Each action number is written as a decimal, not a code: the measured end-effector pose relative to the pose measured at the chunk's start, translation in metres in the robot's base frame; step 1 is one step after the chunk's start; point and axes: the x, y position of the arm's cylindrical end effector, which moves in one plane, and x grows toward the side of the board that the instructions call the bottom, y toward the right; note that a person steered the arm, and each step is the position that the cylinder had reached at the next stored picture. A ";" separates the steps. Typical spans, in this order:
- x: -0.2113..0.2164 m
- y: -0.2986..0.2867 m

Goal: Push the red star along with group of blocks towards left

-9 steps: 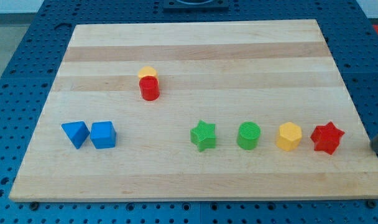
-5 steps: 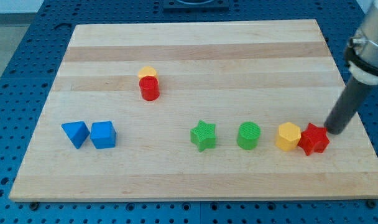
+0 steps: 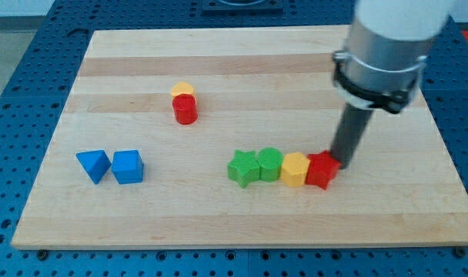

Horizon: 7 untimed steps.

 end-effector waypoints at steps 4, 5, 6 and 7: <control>0.052 0.025; 0.052 0.010; 0.052 -0.036; 0.052 -0.086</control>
